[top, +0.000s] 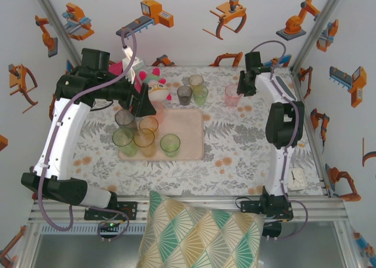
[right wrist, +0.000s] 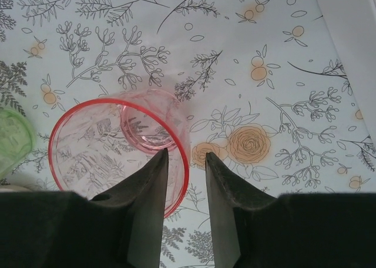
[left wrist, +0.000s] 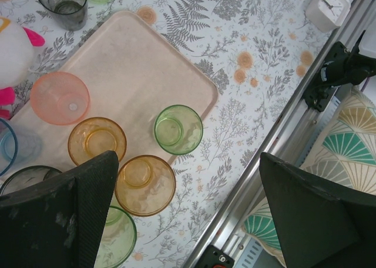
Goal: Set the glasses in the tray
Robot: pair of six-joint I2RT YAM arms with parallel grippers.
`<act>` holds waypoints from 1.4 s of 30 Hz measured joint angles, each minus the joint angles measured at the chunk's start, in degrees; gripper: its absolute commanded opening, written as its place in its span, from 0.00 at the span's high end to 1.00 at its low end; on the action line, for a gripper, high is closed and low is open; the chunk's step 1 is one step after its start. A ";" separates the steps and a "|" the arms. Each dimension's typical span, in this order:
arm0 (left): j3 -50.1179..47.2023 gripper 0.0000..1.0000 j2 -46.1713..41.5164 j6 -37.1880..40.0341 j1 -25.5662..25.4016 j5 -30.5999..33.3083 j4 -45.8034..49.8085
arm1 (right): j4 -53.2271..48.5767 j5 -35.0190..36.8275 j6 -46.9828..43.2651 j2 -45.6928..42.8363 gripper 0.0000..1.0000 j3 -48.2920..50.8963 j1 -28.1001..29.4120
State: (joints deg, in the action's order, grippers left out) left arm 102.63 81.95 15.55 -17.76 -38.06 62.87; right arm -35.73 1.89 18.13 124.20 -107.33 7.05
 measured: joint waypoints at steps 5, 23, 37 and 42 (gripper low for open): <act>0.00 0.03 0.00 0.00 0.00 0.17 0.00 | -0.17 -0.07 -0.22 1.77 0.70 -0.85 0.00; 0.00 0.03 -0.02 0.17 -0.02 0.81 0.02 | -1.55 -0.39 -1.09 2.47 0.76 -2.58 0.00; 0.00 0.03 -0.02 0.17 0.00 0.83 0.04 | -2.62 -0.42 -1.29 4.39 0.86 -3.85 -0.02; 0.00 0.03 -0.04 0.17 -0.02 0.85 0.04 | -2.67 -0.39 -1.29 4.39 0.88 -3.85 -0.02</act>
State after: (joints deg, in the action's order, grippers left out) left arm 102.63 81.91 15.73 -17.78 -37.21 62.92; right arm -38.39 1.50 16.84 128.60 -111.18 7.03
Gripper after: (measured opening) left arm 0.972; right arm 0.148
